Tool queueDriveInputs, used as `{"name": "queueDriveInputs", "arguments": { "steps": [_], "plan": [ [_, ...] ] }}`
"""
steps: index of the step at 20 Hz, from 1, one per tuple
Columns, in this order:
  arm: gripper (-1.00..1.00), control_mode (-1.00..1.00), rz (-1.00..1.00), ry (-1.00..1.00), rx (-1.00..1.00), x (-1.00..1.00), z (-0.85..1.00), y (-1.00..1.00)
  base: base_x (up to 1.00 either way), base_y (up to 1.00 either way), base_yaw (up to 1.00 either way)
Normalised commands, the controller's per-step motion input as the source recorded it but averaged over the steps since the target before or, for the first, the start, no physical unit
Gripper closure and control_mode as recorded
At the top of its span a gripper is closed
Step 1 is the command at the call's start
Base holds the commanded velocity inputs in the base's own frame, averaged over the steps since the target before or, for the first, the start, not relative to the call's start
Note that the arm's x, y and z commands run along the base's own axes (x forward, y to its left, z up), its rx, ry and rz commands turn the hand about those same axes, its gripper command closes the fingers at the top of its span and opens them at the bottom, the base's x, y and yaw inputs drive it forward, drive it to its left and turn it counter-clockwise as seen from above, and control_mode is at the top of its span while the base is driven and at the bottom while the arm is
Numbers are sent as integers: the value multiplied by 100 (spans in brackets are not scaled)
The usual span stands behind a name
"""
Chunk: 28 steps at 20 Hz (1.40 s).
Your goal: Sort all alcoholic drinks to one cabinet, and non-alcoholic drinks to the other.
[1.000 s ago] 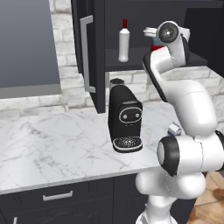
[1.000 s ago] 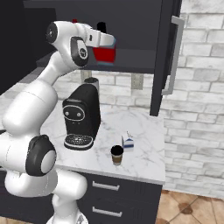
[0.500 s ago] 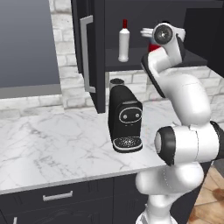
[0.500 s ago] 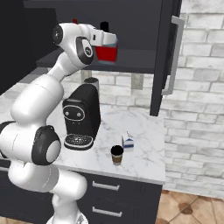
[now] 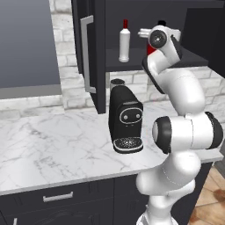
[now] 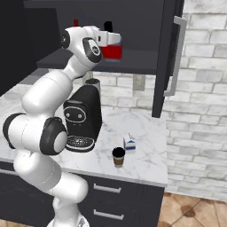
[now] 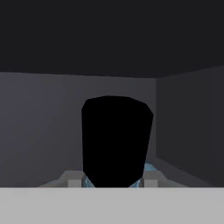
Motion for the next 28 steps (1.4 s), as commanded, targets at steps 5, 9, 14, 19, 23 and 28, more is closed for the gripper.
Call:
{"name": "queueDriveInputs", "arguments": {
  "steps": [5, 9, 14, 19, 23, 28],
  "plan": [
    [-100, -100, 0, 0, 0, 0, -3, 0, 0, 0, 0],
    [-100, -100, 0, 0, 0, 0, 0, 0, 0, 0, 0],
    [-100, -100, 0, 0, 0, 0, 0, 0, 0, 0, 0],
    [-100, -100, 0, 0, 1, -1, 0, 0, 0, 0, 0],
    [-100, -100, 0, -1, 3, 10, 0, 0, 0, 0, 0],
    [-100, -100, 0, -1, 2, -17, 0, 2, 0, 0, 0]
  ]
}}
